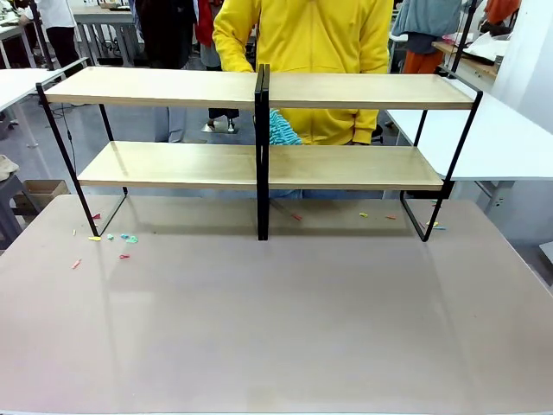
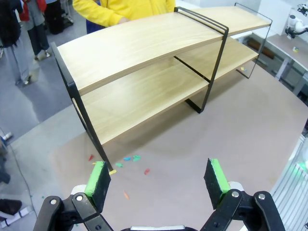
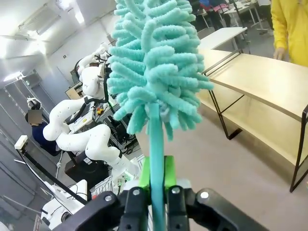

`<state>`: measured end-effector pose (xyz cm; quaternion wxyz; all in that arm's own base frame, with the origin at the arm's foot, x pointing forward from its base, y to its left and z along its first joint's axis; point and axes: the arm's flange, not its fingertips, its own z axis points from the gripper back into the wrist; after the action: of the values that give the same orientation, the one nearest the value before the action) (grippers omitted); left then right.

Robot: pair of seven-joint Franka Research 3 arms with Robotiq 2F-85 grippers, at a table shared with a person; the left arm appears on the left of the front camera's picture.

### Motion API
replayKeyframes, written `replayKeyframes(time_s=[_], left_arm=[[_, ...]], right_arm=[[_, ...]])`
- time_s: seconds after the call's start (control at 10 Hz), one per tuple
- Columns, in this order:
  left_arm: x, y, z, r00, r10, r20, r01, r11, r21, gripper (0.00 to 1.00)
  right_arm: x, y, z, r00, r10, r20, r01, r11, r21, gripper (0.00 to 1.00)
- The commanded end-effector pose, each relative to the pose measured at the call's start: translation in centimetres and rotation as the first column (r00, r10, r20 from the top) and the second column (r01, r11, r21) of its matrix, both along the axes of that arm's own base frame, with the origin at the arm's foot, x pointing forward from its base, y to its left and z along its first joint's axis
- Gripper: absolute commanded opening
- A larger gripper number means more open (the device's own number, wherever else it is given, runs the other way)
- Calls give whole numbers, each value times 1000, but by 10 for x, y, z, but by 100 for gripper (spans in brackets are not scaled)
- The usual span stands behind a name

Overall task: Clean the shelves.
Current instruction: Place the Duster on the table.

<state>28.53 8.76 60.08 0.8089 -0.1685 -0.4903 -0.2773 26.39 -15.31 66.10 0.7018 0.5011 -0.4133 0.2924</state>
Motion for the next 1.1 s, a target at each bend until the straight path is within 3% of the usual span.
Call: replayKeyframes(time_s=[0.0, 0.2, 0.3, 0.4, 0.5, 0.6, 0.7, 0.8, 0.9, 1.0], left_arm=[[0, 0, -1, 1000, -12, 5, 12, 1000, -7, 100], [0, 0, 0, 1000, 0, 0, 0, 1000, 0, 100], [-4, -8, 1, 983, -156, -93, 145, 982, -119, 100], [-8, -15, -14, 934, -260, -244, 223, 960, -169, 100], [-7, -17, -41, 826, -362, -432, 254, 923, -288, 100], [3, -19, -86, 719, -339, -607, 113, 918, -380, 100], [8, -22, -132, 683, -219, -697, -78, 927, -368, 100], [8, -27, -167, 648, -249, -720, -157, 881, -446, 100], [6, -37, -211, 676, -289, -678, -185, 824, -535, 100], [7, -42, -239, 649, -335, -682, -195, 794, -576, 100]], right_arm=[[3, 1, 4, 999, 8, 35, -9, 1000, 11, 12], [0, 0, 0, 1000, 0, 0, 0, 1000, 1, 12], [-14, 20, -7, 958, 266, -109, -278, 954, -116, 12], [-22, 33, -28, 895, 378, -237, -427, 880, -207, 12], [-20, 47, -65, 878, 363, -312, -450, 848, -281, 12], [-20, 69, -117, 843, 370, -391, -506, 792, -341, 12], [-24, 88, -159, 815, 373, -443, -548, 746, -380, 12], [-27, 102, -199, 786, 368, -497, -589, 692, -418, 12], [-22, 106, -235, 773, 313, -551, -593, 666, -453, 12], [-10, 101, -258, 787, 242, -568, -559, 670, -489, 12]])
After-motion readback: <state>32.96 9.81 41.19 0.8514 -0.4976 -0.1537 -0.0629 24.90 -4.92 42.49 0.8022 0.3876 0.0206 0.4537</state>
